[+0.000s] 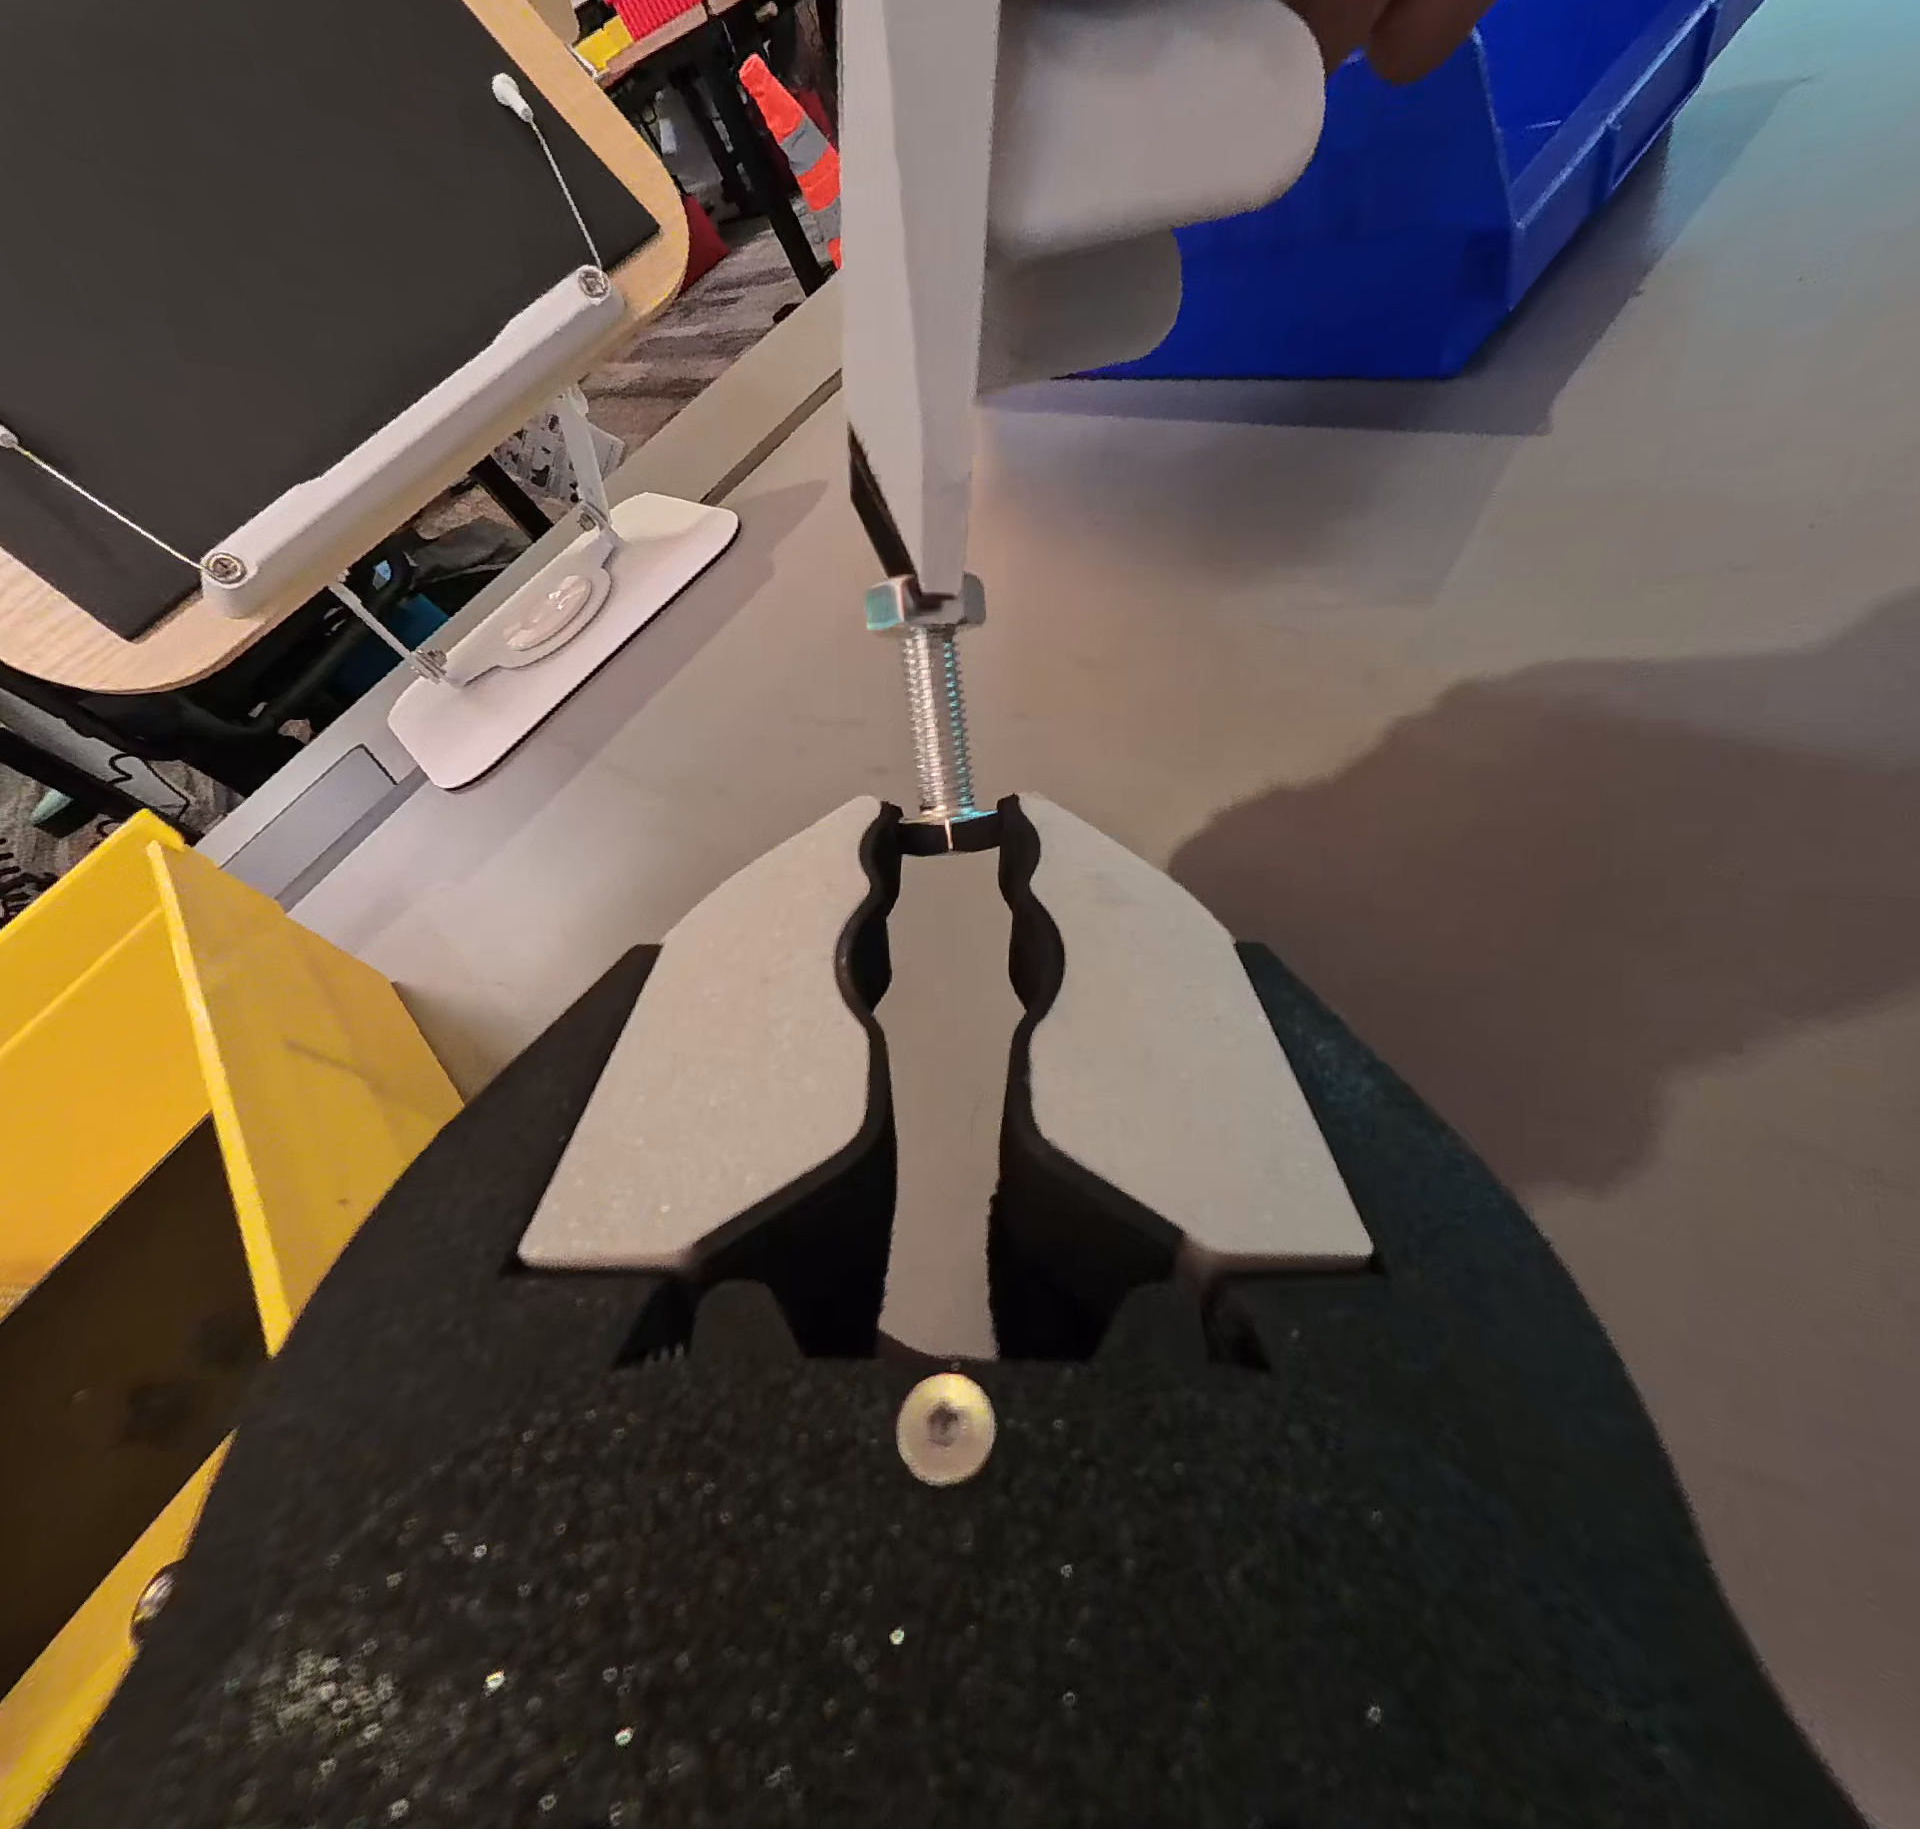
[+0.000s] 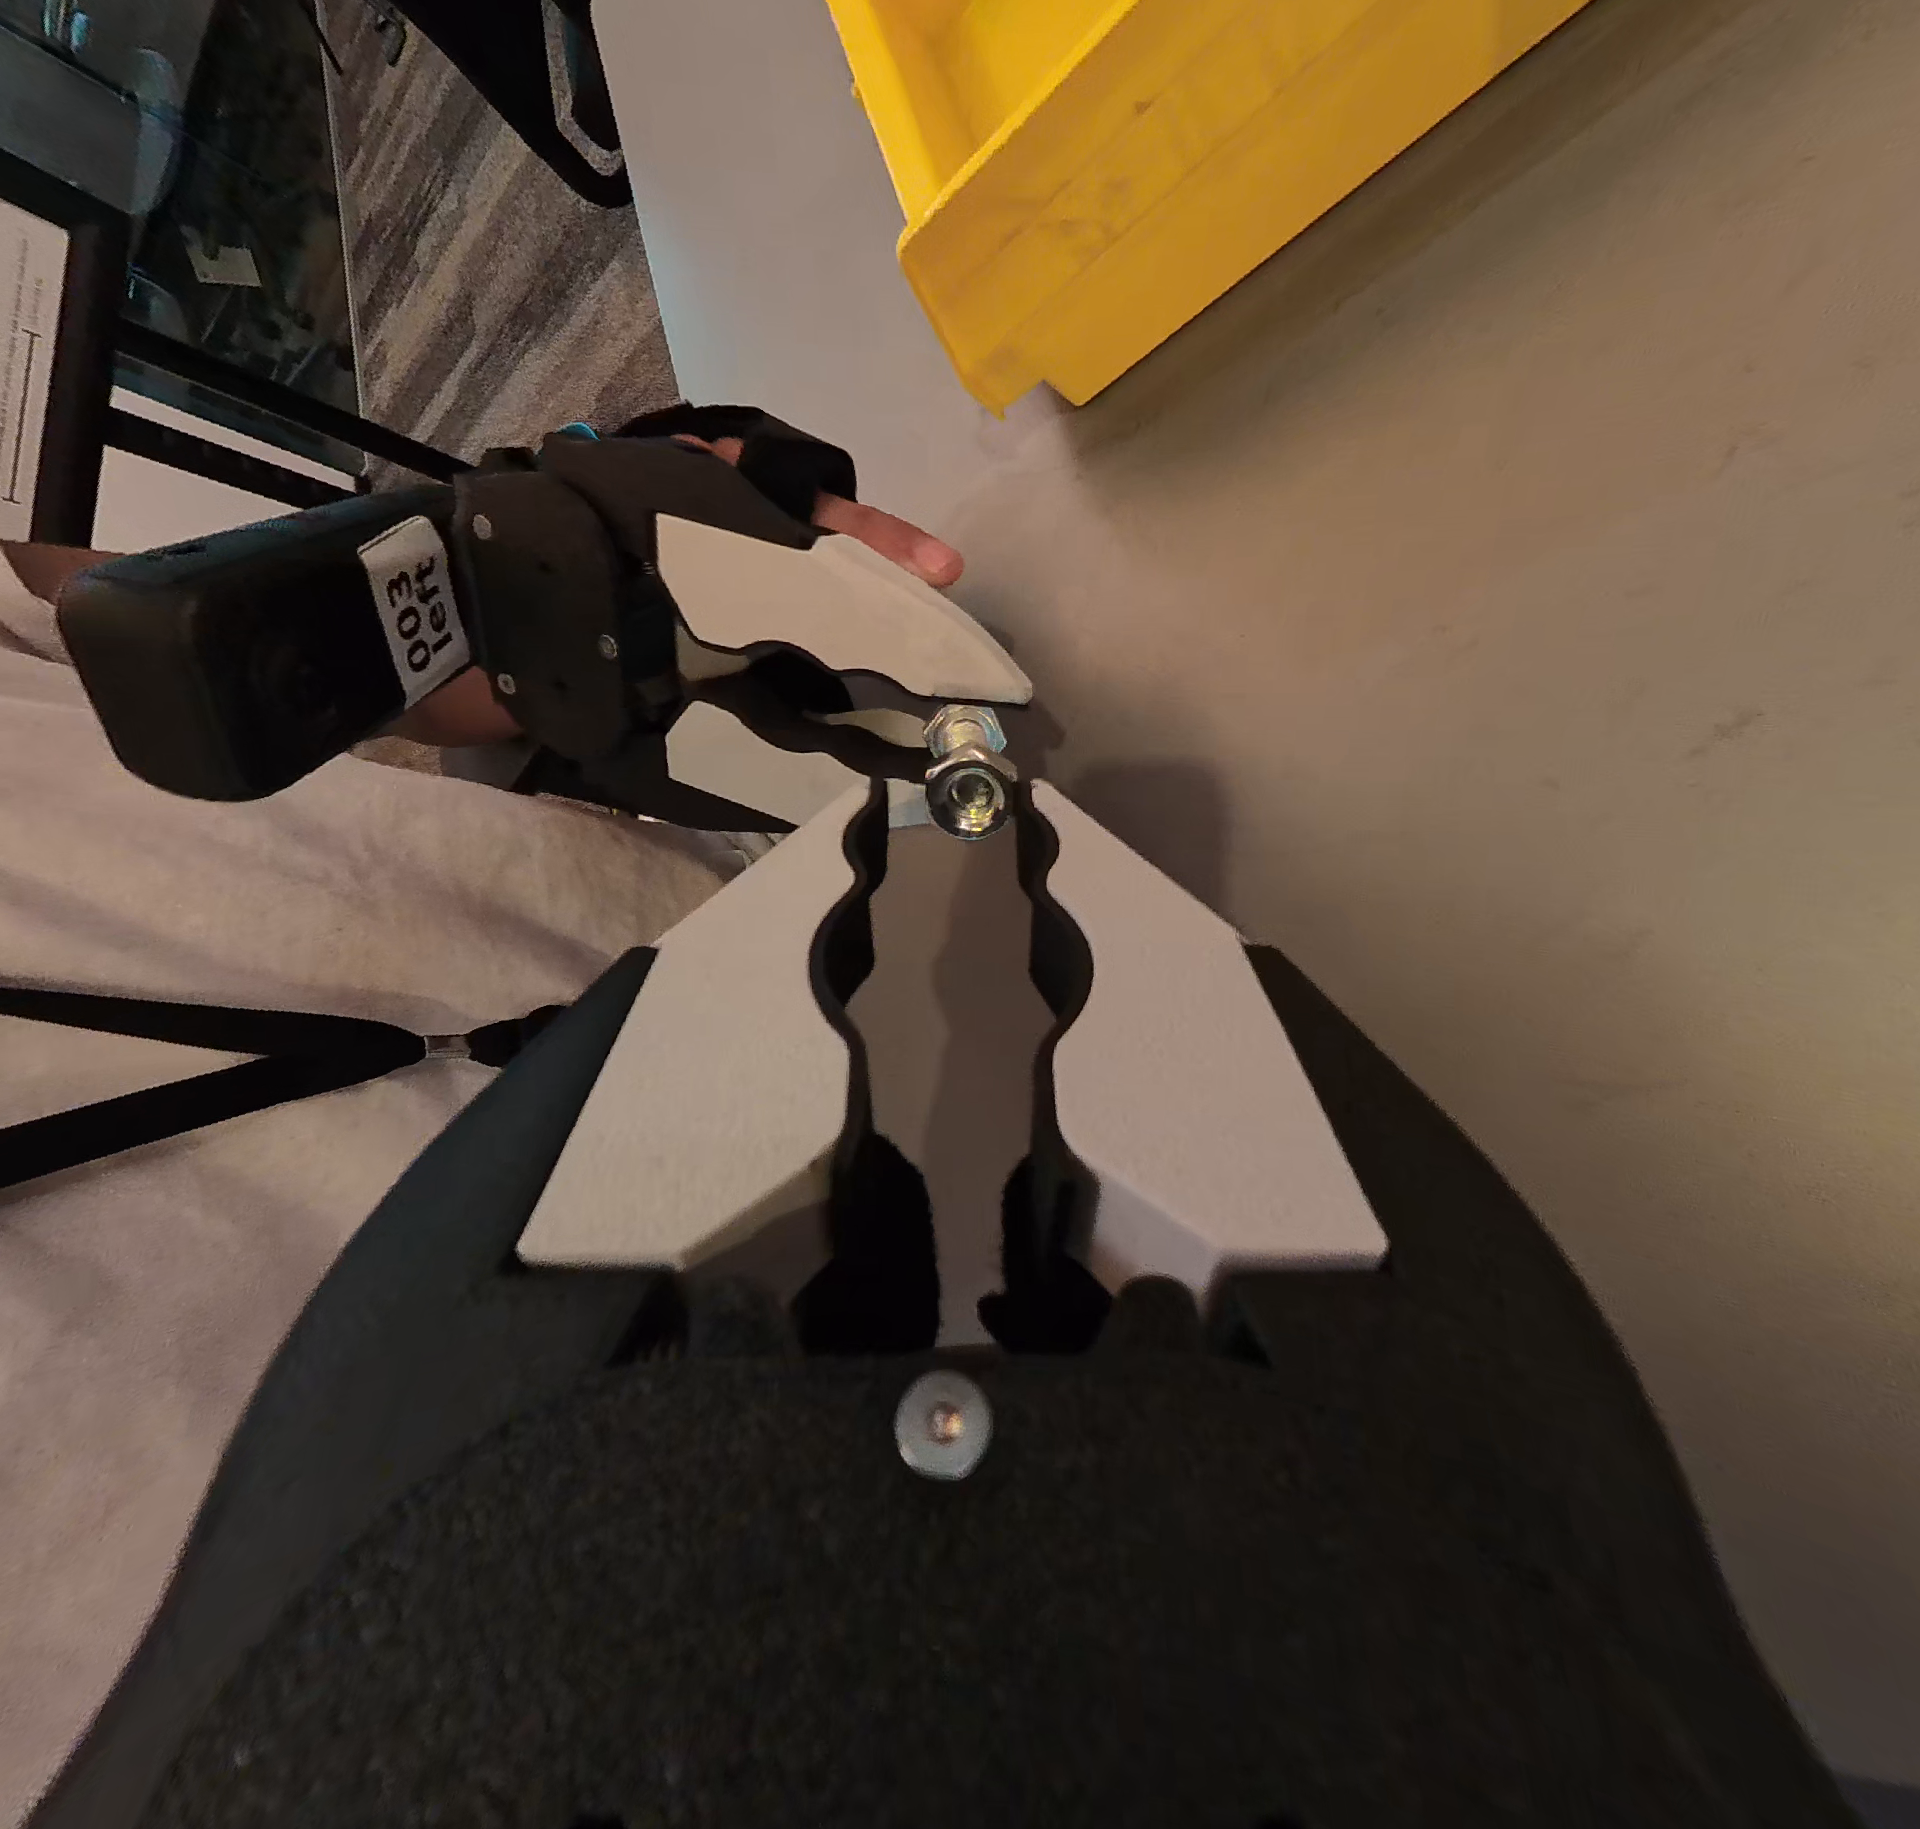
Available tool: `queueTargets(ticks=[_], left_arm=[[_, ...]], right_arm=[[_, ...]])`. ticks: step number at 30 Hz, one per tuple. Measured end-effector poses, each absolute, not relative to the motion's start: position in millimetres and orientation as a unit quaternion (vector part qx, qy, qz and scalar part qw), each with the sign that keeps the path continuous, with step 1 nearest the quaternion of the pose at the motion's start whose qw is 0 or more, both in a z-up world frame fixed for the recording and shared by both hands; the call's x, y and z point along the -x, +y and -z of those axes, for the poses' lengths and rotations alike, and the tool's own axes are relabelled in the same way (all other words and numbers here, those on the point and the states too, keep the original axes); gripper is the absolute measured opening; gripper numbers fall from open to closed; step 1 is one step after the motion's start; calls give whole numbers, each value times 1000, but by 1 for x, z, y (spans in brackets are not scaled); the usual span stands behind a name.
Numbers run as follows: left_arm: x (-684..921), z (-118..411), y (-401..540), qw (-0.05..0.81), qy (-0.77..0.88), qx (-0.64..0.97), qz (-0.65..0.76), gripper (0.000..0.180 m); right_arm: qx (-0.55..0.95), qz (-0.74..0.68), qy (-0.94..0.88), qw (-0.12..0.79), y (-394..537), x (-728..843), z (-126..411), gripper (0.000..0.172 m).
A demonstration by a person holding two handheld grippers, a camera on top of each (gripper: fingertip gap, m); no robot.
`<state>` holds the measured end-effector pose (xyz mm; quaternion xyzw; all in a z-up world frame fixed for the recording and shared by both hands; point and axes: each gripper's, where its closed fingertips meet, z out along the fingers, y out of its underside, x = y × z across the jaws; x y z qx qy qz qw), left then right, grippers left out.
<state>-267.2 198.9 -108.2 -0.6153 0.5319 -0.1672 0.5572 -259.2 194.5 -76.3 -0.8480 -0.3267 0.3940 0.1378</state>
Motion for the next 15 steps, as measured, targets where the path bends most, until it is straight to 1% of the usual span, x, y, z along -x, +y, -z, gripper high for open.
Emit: queueTargets(ticks=[15], left_arm=[[268, 103, 199, 563, 520, 615, 186, 18]], right_arm=[[841, -401, -338, 135, 189, 258, 73, 26]])
